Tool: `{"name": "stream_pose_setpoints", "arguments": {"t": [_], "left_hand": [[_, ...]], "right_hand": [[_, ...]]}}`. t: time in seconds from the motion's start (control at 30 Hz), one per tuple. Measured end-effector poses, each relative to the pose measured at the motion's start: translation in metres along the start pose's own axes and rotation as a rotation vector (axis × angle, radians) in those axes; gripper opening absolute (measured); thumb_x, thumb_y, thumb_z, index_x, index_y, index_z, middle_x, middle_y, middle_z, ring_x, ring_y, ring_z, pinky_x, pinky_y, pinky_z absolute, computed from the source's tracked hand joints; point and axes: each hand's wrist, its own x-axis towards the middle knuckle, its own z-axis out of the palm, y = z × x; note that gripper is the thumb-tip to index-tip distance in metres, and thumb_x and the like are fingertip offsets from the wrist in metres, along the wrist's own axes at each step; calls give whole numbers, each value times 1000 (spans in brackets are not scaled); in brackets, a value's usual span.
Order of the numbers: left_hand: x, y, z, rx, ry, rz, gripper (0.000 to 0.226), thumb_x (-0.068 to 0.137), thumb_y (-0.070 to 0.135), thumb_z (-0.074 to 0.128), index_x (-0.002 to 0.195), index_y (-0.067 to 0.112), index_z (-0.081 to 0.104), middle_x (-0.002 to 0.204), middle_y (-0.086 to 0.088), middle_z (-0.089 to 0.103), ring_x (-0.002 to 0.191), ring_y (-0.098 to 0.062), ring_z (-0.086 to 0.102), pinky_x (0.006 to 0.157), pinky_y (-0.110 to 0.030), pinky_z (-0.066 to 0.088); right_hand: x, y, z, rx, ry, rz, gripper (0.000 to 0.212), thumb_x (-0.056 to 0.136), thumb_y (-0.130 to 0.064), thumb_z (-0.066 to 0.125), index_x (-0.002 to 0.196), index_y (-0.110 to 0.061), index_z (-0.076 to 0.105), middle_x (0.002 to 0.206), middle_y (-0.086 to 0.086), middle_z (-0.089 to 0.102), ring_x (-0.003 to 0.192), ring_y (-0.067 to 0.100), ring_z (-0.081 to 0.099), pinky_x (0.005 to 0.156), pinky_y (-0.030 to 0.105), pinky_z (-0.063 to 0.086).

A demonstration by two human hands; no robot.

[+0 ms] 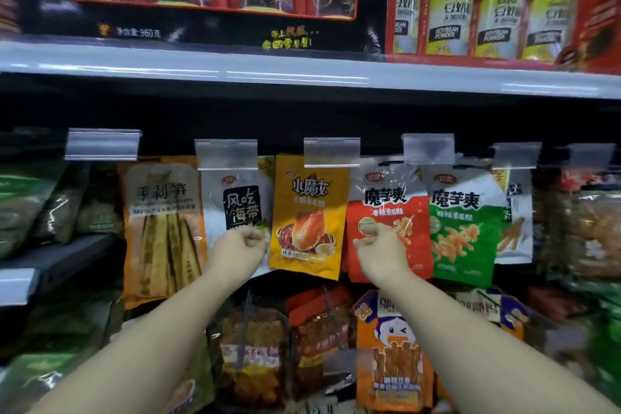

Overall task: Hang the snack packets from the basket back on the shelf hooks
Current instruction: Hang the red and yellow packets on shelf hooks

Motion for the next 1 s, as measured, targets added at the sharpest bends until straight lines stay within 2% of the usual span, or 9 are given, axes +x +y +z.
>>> {"name": "stream_pose_setpoints", "arguments": {"t": [0.13, 0.3, 0.37, 0.43, 0.57, 0.7, 0.83, 0.9, 1.0], "left_hand": [[-28, 4, 1, -21, -50, -13, 12, 90, 31, 63, 92, 19, 68, 82, -4, 70, 82, -24, 68, 78, -36, 54], [-73, 9, 4, 9, -106, -34, 13, 92, 32, 60, 82, 24, 63, 86, -3, 69, 79, -25, 66, 66, -36, 53], [-89, 12, 7, 33, -110, -43, 16, 93, 31, 59, 82, 20, 65, 82, -5, 69, 70, -23, 63, 63, -34, 51], [-105, 15, 11, 58, -109, -65, 19, 94, 31, 58, 87, 16, 67, 78, -6, 69, 64, -20, 60, 59, -30, 48], [-142, 3, 29, 65, -131, -149, 17, 92, 31, 60, 80, 20, 67, 77, -5, 70, 73, -23, 66, 60, -28, 50], [-184, -34, 58, 54, -202, -249, 18, 91, 26, 62, 77, 15, 66, 90, -8, 70, 89, -21, 63, 86, -31, 51], [-224, -74, 82, 83, -307, -348, 20, 93, 32, 59, 90, 15, 69, 82, -4, 69, 80, -22, 65, 75, -35, 56], [-240, -102, 95, 86, -342, -400, 20, 93, 30, 58, 88, 15, 69, 79, -4, 69, 74, -20, 63, 70, -32, 55], [-272, -155, 119, 101, -427, -466, 16, 93, 22, 57, 81, 15, 65, 73, -1, 63, 70, -16, 58, 74, -31, 50]], "right_hand": [[-28, 12, -17, -22, -13, 16, 30, 93, -17, 57, 122, -10, 54, 103, 3, 60, 98, 29, 63, 83, 35, 51], [-54, 25, -40, -42, -74, -9, 33, 95, -17, 55, 127, -11, 52, 116, 9, 60, 86, 22, 56, 62, 25, 42], [-61, 31, -47, -45, -82, -34, 33, 95, -18, 55, 127, -11, 52, 119, 9, 61, 90, 23, 56, 68, 25, 42], [-69, 38, -50, -59, -108, -29, 32, 94, -19, 56, 125, -11, 53, 116, 10, 63, 93, 25, 57, 74, 30, 45], [-91, 68, -43, -71, -234, 5, 30, 95, -20, 55, 122, -8, 53, 93, 7, 60, 74, 22, 54, 69, 32, 44], [-123, 111, -25, -94, -335, 38, 23, 96, -15, 51, 118, -7, 53, 80, 5, 54, 75, 25, 52, 68, 33, 46], [-156, 161, -2, -133, -422, 83, 23, 97, -12, 44, 118, -4, 51, 86, 5, 51, 63, 19, 46, 59, 31, 38], [-170, 187, 11, -182, -441, 69, 23, 96, -13, 47, 116, -6, 54, 84, 2, 53, 69, 18, 49, 66, 31, 42], [-194, 225, 37, -308, -508, 90, 12, 94, -11, 49, 89, -21, 55, 80, -2, 50, 85, 18, 48, 76, 25, 41]]}}
